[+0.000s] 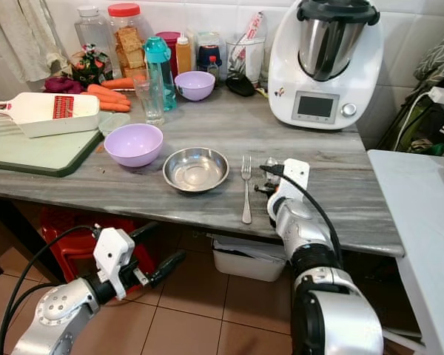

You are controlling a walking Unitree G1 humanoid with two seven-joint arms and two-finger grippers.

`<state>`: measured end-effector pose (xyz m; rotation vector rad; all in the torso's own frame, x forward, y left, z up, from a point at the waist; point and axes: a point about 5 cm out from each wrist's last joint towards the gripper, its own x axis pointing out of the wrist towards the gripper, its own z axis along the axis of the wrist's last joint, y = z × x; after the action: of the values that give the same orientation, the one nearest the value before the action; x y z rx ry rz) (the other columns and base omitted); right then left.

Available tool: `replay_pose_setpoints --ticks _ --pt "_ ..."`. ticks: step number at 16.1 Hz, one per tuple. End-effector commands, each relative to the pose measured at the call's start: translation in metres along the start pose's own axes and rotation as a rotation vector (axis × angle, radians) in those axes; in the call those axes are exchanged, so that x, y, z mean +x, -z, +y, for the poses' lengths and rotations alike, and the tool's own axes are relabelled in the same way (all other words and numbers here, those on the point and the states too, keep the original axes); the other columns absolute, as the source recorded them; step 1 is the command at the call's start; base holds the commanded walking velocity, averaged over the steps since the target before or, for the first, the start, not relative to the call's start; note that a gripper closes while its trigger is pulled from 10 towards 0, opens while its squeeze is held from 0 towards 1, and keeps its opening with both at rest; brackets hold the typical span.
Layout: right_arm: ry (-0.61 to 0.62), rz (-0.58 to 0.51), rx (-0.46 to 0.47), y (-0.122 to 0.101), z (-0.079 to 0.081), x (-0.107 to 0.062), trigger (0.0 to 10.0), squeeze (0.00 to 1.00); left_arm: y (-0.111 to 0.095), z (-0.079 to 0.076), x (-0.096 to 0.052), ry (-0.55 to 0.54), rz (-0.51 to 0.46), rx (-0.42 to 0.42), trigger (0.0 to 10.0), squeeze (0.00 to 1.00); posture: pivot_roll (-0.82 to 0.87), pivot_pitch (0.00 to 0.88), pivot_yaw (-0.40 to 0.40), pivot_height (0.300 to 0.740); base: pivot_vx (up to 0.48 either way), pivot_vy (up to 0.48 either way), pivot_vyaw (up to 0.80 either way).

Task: Setting the table

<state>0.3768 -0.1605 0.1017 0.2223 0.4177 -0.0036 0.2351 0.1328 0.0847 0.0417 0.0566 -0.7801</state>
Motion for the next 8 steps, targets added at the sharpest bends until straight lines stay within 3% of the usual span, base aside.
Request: replay_pose_setpoints --ticks 1,8 --pt "-0.017 -0.023 -0.02 -0.0109 0.0044 0.0018 10.0 0.0 -0.0042 -0.002 0.0004 0.035 -0.007 0.021 10.0 0.0 0.07 0.0 -0.007 0.74 0.0 0.0 0.0" --pt "-0.035 -0.011 -0.031 -0.014 0.0046 0.0044 10.0 0.0 -0.0078 -0.0031 -0.0005 0.063 -0.014 0.022 10.0 0.0 0.07 0.0 -0.002 0.74 0.0 0.0 0.0"
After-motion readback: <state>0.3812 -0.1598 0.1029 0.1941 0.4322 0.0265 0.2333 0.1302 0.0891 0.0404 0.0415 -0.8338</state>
